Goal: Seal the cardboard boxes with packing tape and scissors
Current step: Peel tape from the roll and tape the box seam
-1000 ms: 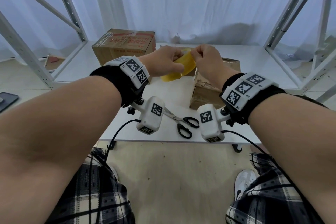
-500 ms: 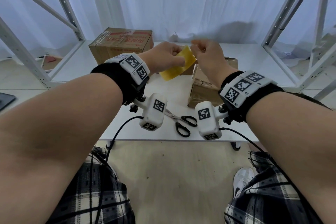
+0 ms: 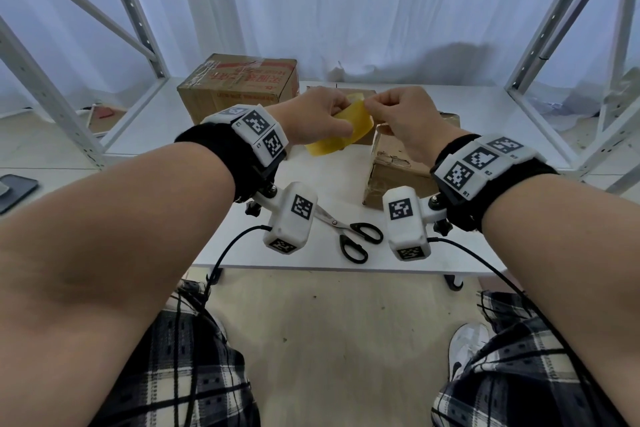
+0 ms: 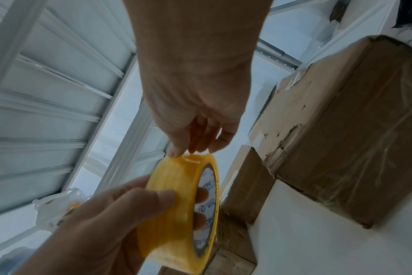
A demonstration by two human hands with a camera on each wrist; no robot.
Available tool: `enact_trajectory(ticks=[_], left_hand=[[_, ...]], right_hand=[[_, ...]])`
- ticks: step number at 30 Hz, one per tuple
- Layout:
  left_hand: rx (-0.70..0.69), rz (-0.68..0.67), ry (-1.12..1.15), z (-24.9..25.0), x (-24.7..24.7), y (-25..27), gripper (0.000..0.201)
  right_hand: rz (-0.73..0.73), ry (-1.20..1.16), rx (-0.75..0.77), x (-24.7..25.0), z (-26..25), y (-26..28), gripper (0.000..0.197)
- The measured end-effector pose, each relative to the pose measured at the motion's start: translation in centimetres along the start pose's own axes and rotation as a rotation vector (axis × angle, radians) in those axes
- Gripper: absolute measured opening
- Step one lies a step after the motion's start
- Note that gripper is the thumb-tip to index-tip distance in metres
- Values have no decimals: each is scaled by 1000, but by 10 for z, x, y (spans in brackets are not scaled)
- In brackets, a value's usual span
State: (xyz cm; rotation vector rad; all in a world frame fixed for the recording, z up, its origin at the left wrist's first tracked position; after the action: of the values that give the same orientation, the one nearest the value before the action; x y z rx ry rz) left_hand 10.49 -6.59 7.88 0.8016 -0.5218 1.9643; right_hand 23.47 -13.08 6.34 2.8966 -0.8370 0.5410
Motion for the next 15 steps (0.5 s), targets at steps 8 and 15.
enact_trajectory(ticks=[8,15], left_hand=[[0,-16,-30,0,0,3,28],[21,33,192,4,2,2,25]], right_hand=[[2,258,33,-11,-8,1,11],[109,-17,86,-2,-6,0,7]])
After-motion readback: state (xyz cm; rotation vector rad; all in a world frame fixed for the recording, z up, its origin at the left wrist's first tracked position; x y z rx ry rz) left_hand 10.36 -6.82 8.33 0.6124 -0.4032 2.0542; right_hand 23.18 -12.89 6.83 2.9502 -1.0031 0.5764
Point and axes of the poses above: each hand's wrist, its own y-axis away from the middle knuckle, its own x-axis out of the back of the hand, z = x × y, the point moved 5 cm from there along -y, towards the middle knuckle, and after that the axes turned 7 degrees about -x, right-handed, at the moved point
